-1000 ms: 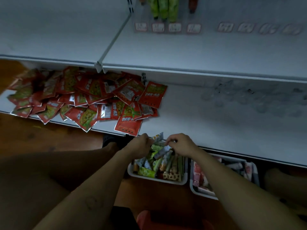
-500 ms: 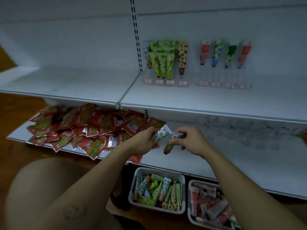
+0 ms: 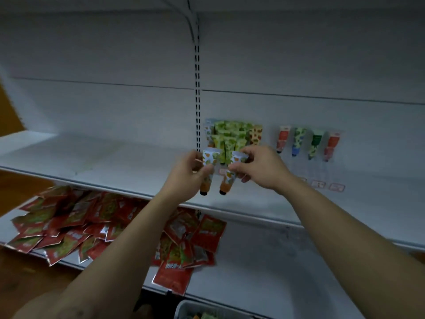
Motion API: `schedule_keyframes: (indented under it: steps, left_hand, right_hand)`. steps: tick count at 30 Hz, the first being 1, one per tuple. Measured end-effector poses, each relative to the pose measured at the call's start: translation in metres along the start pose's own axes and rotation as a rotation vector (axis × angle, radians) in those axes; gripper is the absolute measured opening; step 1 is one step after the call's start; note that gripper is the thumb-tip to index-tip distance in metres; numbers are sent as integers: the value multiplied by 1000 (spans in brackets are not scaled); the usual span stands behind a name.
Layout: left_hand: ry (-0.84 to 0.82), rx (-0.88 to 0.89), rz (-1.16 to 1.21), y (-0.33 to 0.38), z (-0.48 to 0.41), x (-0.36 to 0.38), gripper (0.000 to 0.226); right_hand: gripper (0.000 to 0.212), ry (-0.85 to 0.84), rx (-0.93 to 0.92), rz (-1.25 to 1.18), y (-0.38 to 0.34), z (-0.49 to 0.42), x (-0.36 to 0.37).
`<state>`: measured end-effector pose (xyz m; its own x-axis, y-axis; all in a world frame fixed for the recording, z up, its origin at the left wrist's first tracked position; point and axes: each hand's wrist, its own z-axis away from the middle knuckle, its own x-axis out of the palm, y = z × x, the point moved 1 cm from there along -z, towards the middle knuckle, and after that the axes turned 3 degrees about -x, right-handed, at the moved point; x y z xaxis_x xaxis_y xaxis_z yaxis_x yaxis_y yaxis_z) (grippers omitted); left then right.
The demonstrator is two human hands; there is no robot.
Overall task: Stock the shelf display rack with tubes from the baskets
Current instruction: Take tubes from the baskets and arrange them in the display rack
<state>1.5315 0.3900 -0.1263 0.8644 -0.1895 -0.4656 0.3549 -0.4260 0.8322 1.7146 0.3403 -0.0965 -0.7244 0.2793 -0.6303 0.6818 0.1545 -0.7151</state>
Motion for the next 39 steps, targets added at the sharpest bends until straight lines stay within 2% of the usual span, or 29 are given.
schedule_keyframes:
  steps: [2,4,7,9,11,16,21,26,32,39]
  left_hand:
    - [24,30,34,0,-17,-11,16]
    - [65,38,98,-3,-37,-21,14]
    - [155,37,143,-14,-73,-34,10]
    - [175,48,170,-24,-100,-39,6]
    - [165,48,194,-34,-124,-41,13]
    - [81,42,162,-60,-166,-45,12]
    - [-77,21,133,-78,-187,-55,15]
    - [-58,42,205,-83,-201,-46,18]
    - [-1,168,98,-79,-221,-21,17]
    - [-56,207,73,-83,-219,-6,23]
  right_hand:
    - [21,27,-31,35,-9,-26,0]
    - [35,83,-60,129,-15,-54,-1]
    - [28,114,-148,274,-23,-98,0]
    - [31,118,-209,323,-24,-129,3]
    - [36,124,-256,418,-25,-158,10]
    - [36,68,-311,649,-19,-208,31]
    - [31,-59,-267,795,-2,-223,43]
    - [23,-28,-267,868,-12,-224,29]
    - [29,-55,-234,997,-21,-220,15]
    - [29,-86,-206,1038,-10,-221,25]
